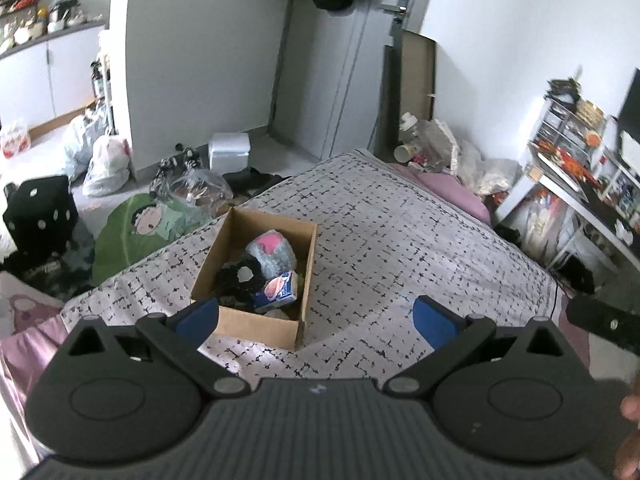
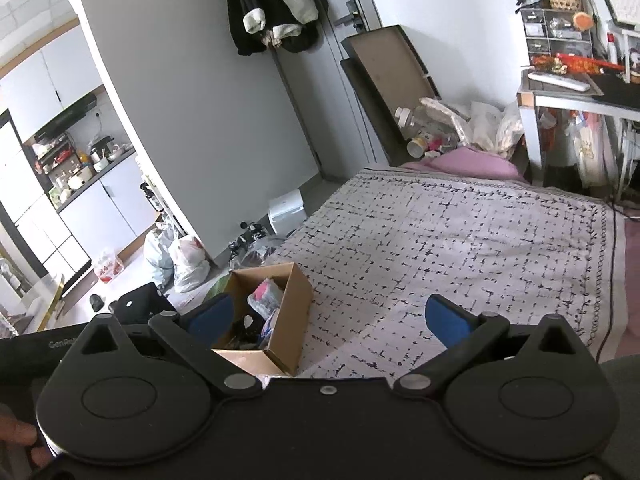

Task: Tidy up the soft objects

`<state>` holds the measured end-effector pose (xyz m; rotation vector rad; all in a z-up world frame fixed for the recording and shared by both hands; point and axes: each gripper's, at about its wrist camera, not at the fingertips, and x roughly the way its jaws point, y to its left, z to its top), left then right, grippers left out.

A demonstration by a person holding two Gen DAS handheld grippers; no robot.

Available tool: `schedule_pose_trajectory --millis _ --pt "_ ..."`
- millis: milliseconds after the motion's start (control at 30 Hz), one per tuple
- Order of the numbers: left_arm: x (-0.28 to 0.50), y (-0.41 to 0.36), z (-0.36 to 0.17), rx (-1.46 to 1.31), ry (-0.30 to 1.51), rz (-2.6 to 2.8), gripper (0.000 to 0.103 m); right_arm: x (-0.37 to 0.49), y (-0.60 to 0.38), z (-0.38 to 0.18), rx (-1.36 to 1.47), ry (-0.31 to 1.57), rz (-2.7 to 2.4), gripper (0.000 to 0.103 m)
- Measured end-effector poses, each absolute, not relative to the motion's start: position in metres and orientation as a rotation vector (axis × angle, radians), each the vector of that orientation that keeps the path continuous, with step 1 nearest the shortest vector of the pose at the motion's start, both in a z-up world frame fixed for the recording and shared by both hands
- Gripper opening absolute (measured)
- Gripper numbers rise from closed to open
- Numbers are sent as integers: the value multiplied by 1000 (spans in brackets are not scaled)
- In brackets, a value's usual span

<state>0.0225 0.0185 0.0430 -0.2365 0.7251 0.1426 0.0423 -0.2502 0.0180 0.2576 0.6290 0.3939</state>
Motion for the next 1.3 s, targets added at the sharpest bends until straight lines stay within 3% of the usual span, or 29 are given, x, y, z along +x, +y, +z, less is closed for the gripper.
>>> schedule_pose_trajectory --millis 1300 --pt "-30 -9 51 -107 701 117 102 5 -248 23 121 650 367 103"
